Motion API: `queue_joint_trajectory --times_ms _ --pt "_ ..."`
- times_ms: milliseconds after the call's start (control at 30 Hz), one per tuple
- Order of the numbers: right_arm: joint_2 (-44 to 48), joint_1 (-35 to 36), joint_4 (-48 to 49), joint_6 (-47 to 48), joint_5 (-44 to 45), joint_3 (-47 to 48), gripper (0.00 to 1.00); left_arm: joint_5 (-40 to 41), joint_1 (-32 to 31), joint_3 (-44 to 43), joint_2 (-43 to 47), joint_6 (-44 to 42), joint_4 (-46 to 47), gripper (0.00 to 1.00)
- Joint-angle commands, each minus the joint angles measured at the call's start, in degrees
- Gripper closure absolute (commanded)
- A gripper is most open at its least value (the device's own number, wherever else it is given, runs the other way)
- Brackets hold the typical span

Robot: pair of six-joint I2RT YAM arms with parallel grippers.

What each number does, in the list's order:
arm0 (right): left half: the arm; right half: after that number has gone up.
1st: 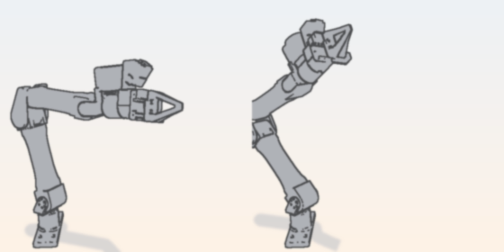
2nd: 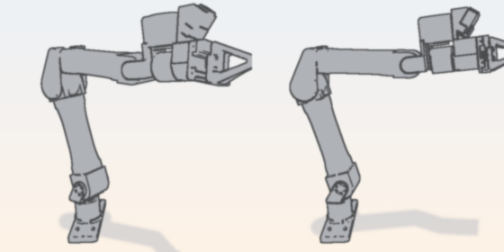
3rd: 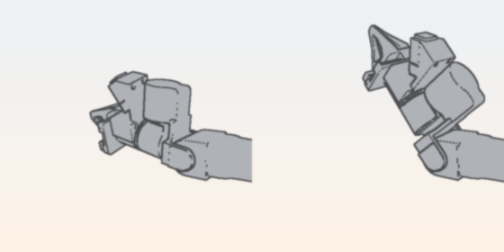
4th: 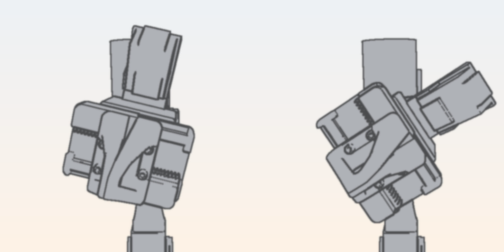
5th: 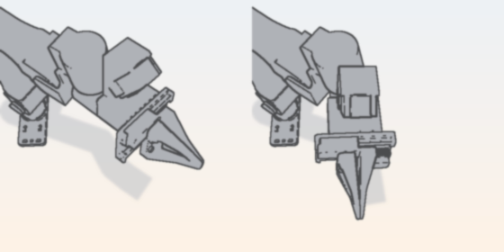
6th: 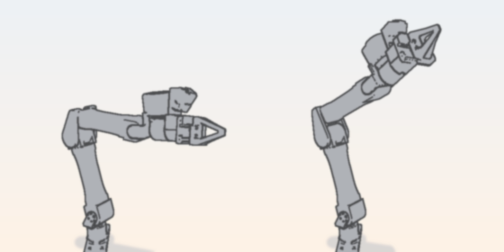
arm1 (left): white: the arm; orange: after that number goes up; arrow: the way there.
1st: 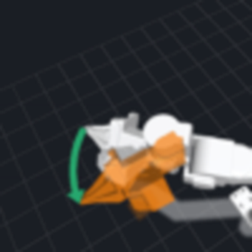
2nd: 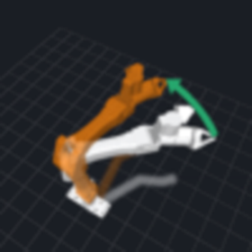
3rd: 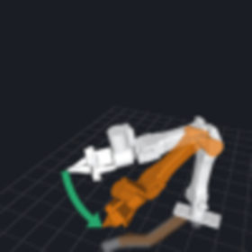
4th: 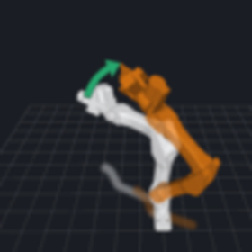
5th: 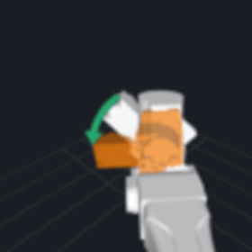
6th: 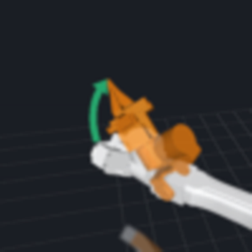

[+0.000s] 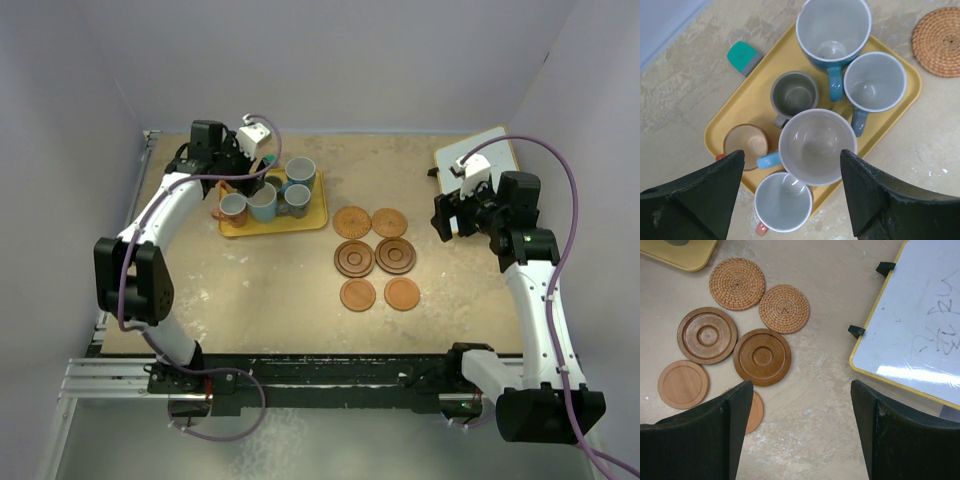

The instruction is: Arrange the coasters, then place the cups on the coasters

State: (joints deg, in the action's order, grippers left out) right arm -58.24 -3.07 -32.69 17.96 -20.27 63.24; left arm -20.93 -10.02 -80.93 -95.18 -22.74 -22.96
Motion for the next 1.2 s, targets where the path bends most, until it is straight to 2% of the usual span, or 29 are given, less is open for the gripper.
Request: queue_joint_trajectory --times_ms 0,467,1167 --pt "0.2 -0.2 1.1 0.9 -1.2 0.1 0.19 -3.3 1.4 -7.6 -5.2 -5.4 -7.1 0.28" --pt "0.0 -0.3 0.6 0.8 -1.4 0.4 0.19 -2.9 1.5 -25.4 -21.6 -15.0 -23.8 0.45" --pt "-2.2 -0.2 0.2 0.9 -0.7 0.5 0.19 -7.4 1.4 -39.3 -32.1 -22.4 -36.1 0.73"
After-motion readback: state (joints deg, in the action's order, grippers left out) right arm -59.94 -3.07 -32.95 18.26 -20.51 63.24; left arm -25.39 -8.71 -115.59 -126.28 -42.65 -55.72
